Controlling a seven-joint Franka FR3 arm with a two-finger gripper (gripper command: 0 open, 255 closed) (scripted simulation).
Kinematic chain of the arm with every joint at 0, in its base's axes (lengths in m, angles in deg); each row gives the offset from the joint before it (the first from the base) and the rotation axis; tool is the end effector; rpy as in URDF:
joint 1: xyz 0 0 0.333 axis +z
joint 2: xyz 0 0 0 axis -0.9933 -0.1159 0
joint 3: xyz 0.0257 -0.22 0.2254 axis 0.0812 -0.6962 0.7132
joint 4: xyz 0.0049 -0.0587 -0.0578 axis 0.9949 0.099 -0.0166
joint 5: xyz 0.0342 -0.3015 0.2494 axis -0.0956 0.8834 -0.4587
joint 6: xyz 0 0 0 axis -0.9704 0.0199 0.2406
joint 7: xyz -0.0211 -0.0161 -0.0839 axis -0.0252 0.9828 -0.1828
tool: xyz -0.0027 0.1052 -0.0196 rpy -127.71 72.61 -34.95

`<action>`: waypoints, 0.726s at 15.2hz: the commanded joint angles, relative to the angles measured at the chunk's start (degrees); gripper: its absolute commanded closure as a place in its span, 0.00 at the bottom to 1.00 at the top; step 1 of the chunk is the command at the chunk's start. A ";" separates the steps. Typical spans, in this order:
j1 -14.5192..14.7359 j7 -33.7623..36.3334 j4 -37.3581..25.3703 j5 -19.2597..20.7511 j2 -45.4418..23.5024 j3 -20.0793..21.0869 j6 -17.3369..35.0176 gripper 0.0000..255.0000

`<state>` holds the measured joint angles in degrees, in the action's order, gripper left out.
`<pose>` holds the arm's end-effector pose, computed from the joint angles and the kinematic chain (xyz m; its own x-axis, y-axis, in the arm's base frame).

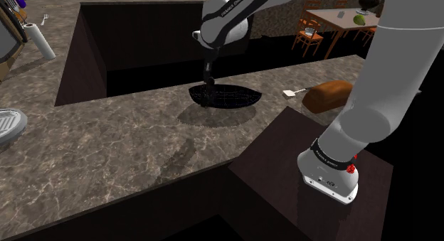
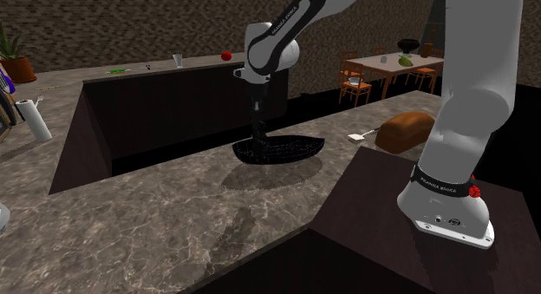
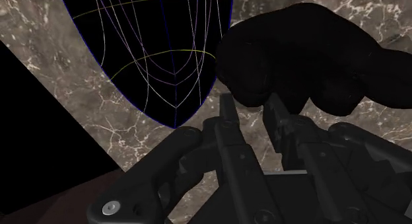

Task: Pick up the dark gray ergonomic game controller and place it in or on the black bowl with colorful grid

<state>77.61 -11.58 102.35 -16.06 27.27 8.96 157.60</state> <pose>0.5840 0.0178 0.2797 0.7637 0.6417 0.0701 0.6440 -0.7649 -0.0145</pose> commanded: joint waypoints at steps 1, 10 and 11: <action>-1.84 -2.93 -1.50 -0.35 -0.86 -0.75 -0.75 1.00; -9.51 -14.21 -10.80 -1.57 -5.96 -3.66 -5.55 1.00; -10.19 -15.17 -11.96 -1.66 -6.61 -3.90 -6.11 1.00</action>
<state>68.15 -25.68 91.52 -17.60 21.12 5.30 152.19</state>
